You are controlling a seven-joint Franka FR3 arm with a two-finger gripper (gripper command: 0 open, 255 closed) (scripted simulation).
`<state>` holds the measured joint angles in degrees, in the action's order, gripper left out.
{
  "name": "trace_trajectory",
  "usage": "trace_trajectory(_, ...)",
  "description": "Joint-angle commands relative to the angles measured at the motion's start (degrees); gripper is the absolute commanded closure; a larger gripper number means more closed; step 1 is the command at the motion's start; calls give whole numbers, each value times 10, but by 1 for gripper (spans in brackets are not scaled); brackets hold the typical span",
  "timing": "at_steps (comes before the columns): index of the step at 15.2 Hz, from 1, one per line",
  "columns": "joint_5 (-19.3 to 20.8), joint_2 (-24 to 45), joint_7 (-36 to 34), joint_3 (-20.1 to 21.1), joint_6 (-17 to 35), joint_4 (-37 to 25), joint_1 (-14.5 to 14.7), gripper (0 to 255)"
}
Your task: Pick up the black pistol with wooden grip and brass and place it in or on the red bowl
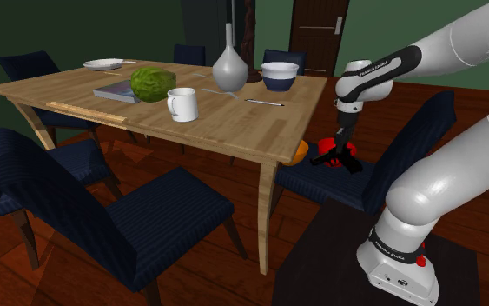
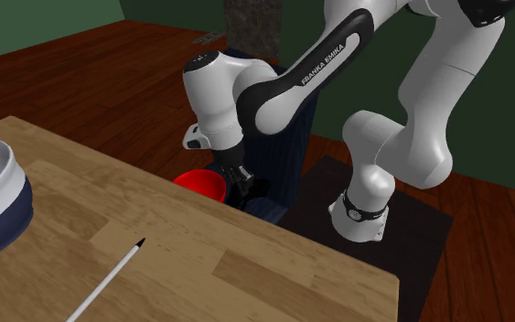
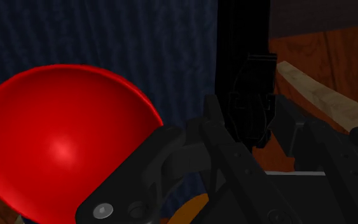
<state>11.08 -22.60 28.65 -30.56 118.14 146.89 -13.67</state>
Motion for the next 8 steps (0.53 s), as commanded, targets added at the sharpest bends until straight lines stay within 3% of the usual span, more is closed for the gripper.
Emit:
trace_trajectory(1, 0, -8, -1, 3, -17, -10, -1, 255)
trace_trajectory(8, 1, -36, -8, 17, -79, -45, -3, 255)
